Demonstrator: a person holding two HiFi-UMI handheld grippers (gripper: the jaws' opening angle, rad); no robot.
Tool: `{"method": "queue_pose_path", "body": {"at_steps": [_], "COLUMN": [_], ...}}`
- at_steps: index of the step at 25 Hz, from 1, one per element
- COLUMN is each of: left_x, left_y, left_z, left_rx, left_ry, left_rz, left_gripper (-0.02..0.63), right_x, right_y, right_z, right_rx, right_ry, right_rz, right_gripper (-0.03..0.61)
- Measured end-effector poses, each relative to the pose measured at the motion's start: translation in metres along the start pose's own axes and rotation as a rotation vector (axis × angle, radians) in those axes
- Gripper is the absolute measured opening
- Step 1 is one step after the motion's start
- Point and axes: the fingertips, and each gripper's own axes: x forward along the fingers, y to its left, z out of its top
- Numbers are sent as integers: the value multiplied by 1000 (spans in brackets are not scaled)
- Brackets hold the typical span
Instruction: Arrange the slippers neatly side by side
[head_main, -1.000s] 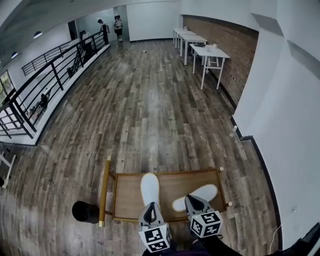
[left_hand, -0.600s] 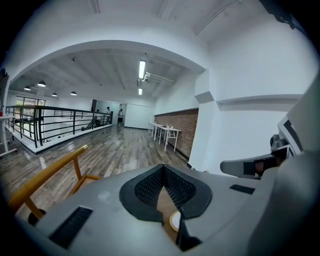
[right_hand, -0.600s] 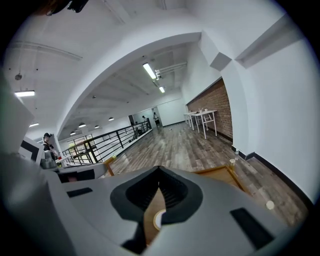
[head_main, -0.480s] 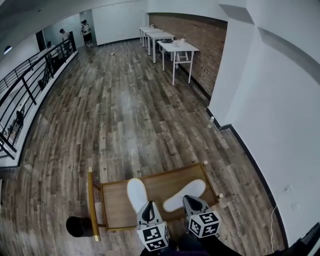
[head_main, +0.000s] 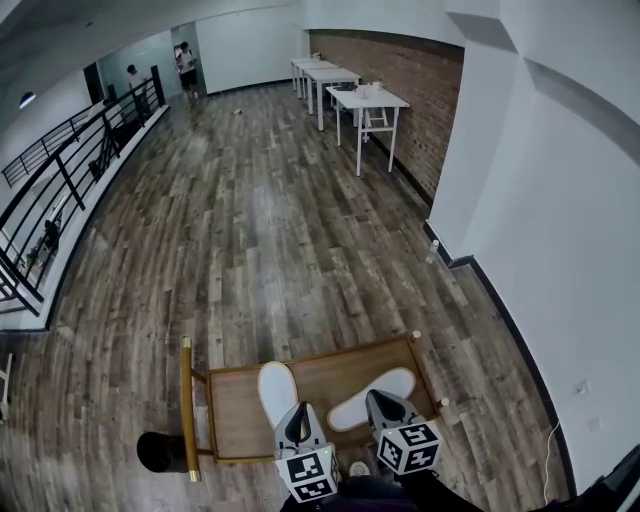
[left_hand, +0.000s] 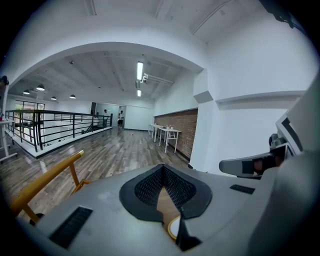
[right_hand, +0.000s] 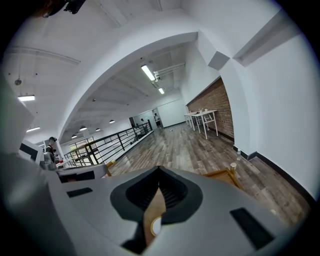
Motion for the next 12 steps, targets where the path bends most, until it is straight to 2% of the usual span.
{"method": "queue_pose_path", "body": {"at_steps": [6,12], "left_x": [4,6], "left_y": [6,11], "left_z": [15,7], "left_rx": [-9,-17], "left_ry": [-33,-16], "left_rz": [35,57], "left_gripper": [2,2], "right_x": [15,20], "right_y": [11,8], "right_z": [16,16], "right_rx": [-30,-33], "right_ry": [-7,-2], "right_rz": [56,65], "right_gripper": [-2,-2]}}
